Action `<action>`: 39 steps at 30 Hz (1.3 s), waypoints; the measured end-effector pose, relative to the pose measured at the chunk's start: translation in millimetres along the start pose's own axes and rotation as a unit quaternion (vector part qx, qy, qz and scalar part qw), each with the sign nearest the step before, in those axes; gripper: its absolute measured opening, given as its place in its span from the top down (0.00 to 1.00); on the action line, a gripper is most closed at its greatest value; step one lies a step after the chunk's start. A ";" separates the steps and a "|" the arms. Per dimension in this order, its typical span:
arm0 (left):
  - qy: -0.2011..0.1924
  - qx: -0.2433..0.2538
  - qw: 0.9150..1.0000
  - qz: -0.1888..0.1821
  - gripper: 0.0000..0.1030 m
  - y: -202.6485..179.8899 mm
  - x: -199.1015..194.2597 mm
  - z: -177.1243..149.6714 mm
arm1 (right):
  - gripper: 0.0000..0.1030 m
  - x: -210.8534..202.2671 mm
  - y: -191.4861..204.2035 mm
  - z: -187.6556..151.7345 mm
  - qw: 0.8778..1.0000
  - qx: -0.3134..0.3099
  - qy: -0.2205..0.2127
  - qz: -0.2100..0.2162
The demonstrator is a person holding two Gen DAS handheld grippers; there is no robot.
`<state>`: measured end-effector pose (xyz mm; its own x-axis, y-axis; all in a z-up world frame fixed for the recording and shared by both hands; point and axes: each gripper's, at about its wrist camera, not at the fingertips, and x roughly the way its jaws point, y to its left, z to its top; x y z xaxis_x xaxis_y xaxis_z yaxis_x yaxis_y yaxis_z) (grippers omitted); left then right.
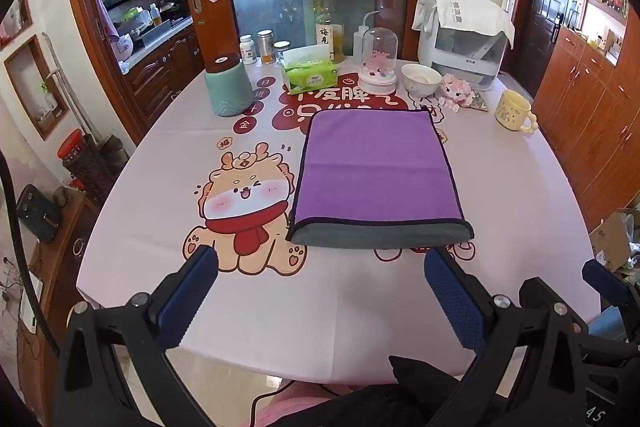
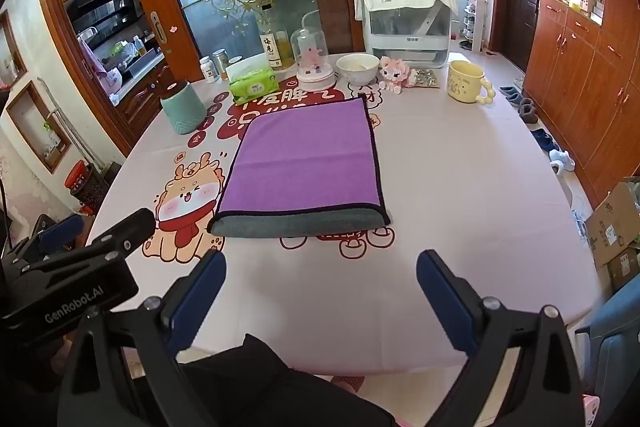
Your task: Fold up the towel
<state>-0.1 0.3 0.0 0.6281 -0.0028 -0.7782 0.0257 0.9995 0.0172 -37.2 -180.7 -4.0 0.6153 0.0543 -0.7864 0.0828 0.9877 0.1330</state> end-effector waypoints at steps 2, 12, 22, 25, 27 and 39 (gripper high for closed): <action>0.004 0.002 1.000 0.003 0.01 -0.5 0.6 0.3 | 0.06 0.1 0.1 0.2 1.000 0.000 0.000 0.000; 0.003 0.004 1.000 0.006 0.01 -1.0 0.7 0.3 | 0.06 0.1 3.3 -0.1 1.000 -0.001 0.000 -0.003; 0.008 -0.001 1.000 0.014 0.01 2.6 2.2 0.9 | 0.06 -0.2 -3.6 3.4 1.000 0.000 0.002 -0.015; 0.006 0.007 1.000 0.019 0.01 3.0 1.6 -2.0 | 0.06 -2.3 -1.2 -0.3 1.000 -0.001 -0.001 -0.021; 0.006 0.008 1.000 0.019 0.01 3.9 1.4 -3.2 | 0.06 -2.6 -2.4 0.0 1.000 0.001 -0.002 -0.022; 0.008 0.007 1.000 0.018 0.01 5.5 1.2 -3.3 | 0.06 -3.4 -2.0 -0.7 1.000 0.001 -0.002 -0.022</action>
<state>-1.8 6.0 -2.9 0.6165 0.0348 -0.7866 0.0133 0.9984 0.0546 -40.0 -182.7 -2.1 0.6148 0.0098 -0.7886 0.1120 0.9887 0.0997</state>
